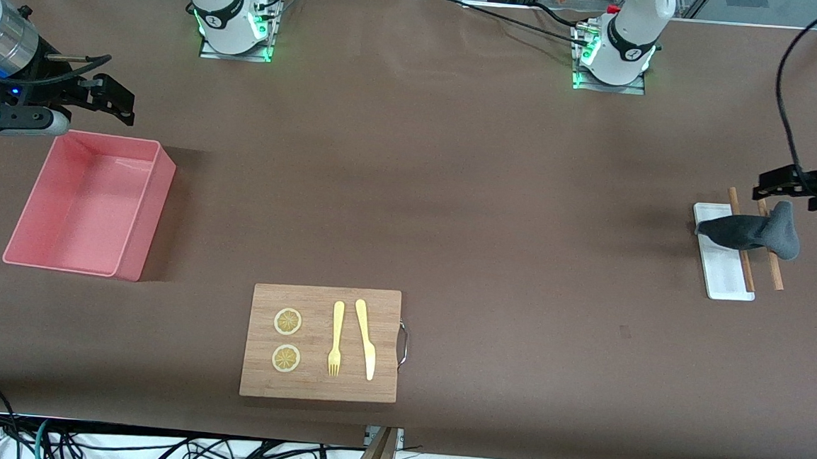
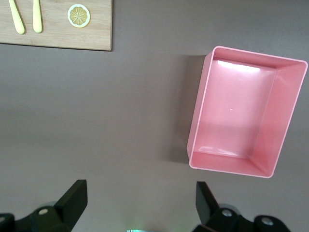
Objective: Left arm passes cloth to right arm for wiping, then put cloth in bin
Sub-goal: 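Lower the left gripper onto the grey cloth on the white tray and grasp it, then lift the grey cloth with the left gripper while the right gripper rises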
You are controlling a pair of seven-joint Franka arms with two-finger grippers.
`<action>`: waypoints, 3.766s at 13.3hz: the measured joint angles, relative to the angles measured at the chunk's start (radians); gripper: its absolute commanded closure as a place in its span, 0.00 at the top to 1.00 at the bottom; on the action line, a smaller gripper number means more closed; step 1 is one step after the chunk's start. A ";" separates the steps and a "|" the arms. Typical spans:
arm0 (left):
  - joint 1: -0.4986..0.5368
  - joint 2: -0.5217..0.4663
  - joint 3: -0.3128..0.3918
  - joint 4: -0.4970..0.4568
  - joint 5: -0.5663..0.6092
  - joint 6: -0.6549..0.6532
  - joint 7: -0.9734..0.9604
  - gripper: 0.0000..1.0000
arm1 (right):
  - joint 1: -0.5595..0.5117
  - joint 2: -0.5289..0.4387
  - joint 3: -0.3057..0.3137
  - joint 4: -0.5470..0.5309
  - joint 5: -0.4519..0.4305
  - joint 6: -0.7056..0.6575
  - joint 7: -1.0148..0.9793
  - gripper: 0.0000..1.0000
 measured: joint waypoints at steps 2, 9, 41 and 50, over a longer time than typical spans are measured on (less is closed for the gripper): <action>0.094 0.041 0.002 0.002 -0.009 0.002 0.142 1.00 | 0.000 0.000 0.000 0.000 0.000 0.000 0.000 0.99; 0.495 0.242 0.007 0.026 -0.343 0.006 0.726 1.00 | 0.000 0.000 0.000 0.000 0.000 0.000 0.000 1.00; 0.598 0.566 -0.034 0.462 -0.508 -0.413 0.759 0.00 | -0.001 -0.026 -0.018 0.128 0.035 -0.257 -0.149 0.99; 0.081 0.277 -0.048 0.467 -0.392 -0.490 -0.084 0.00 | -0.015 0.051 -0.022 -0.192 0.457 0.118 -0.859 1.00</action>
